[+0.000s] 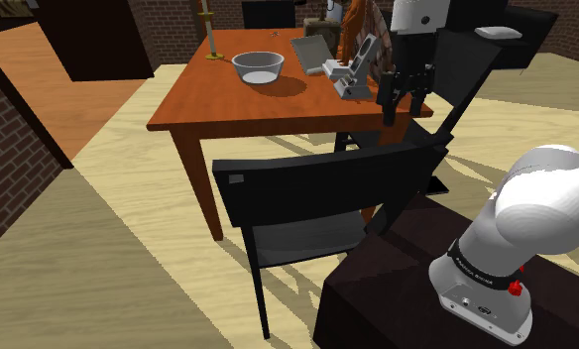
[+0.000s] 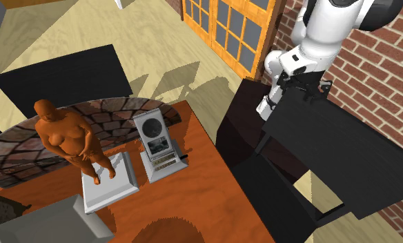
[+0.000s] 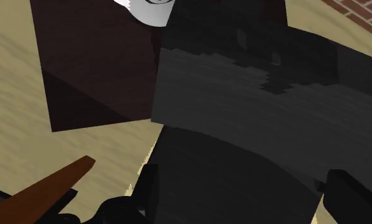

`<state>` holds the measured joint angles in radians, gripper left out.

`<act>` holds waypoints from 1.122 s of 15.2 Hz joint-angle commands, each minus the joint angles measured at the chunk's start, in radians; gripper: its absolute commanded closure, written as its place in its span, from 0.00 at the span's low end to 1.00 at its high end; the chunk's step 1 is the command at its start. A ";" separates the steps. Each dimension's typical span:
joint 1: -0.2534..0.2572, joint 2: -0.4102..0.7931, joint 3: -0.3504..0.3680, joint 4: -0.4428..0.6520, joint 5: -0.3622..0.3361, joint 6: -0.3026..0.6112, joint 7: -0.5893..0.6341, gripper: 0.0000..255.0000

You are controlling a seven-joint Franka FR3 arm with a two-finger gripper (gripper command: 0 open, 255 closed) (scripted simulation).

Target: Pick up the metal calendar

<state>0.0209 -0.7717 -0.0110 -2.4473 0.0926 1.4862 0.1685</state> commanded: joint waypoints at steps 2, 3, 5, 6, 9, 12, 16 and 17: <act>-0.009 -0.008 -0.002 -0.028 -0.012 0.055 -0.001 0.00; -0.019 -0.014 -0.004 -0.055 -0.024 0.111 -0.002 0.00; -0.038 -0.022 -0.009 -0.107 -0.047 0.226 -0.003 0.00; -0.049 -0.023 -0.012 -0.131 -0.058 0.285 -0.004 0.00; -0.081 -0.014 -0.022 -0.196 -0.091 0.465 -0.002 0.00; -0.115 0.014 -0.034 -0.248 -0.123 0.654 0.003 0.00; -0.164 0.084 -0.052 -0.295 -0.165 0.915 0.013 0.00; -0.177 0.107 -0.057 -0.302 -0.175 0.982 0.017 0.00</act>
<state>-0.1427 -0.6806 -0.0644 -2.7385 -0.0713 2.3958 0.1805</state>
